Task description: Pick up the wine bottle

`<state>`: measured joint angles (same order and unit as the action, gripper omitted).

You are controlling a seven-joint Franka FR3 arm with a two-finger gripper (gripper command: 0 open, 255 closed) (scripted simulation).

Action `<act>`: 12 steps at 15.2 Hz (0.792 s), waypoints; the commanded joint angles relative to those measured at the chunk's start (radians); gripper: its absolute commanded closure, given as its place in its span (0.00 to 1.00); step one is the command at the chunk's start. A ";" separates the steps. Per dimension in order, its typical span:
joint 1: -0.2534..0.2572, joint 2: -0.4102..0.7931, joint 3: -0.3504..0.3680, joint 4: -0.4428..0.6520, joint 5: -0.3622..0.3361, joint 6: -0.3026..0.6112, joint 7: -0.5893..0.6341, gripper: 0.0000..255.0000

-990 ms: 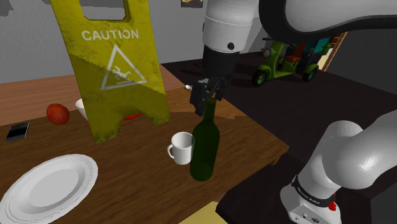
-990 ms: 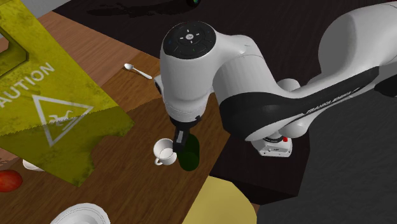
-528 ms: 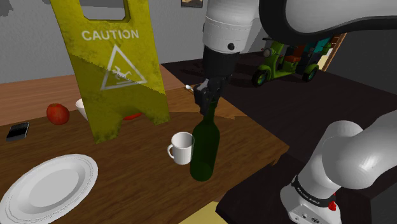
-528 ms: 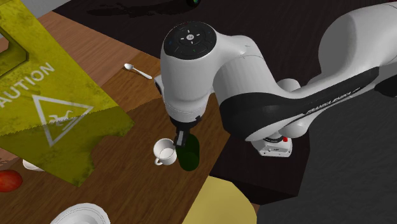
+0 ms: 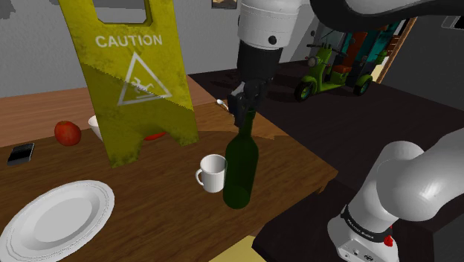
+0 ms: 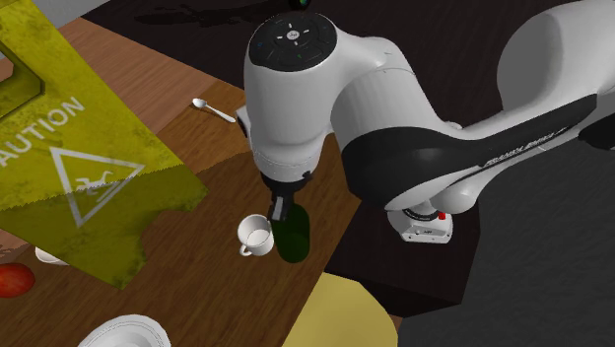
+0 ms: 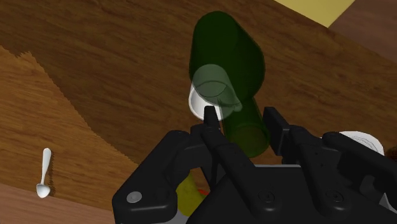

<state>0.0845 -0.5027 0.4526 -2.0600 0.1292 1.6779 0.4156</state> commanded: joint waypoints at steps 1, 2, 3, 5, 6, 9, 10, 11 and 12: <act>-0.003 0.007 -0.002 0.034 -0.004 -0.027 0.001 1.00; -0.004 0.011 -0.003 0.050 -0.006 -0.040 0.001 1.00; -0.005 0.014 -0.003 0.066 -0.007 -0.053 0.001 1.00; -0.008 0.022 -0.005 0.100 -0.011 -0.079 0.002 1.00; -0.009 0.027 -0.005 0.117 -0.013 -0.092 0.003 1.00; -0.013 0.041 -0.006 0.170 -0.019 -0.131 0.005 1.00; -0.015 0.047 -0.006 0.189 -0.021 -0.144 0.005 1.00; -0.015 0.047 -0.006 0.191 -0.021 -0.146 0.005 1.00; -0.015 0.047 -0.006 0.191 -0.021 -0.146 0.005 1.00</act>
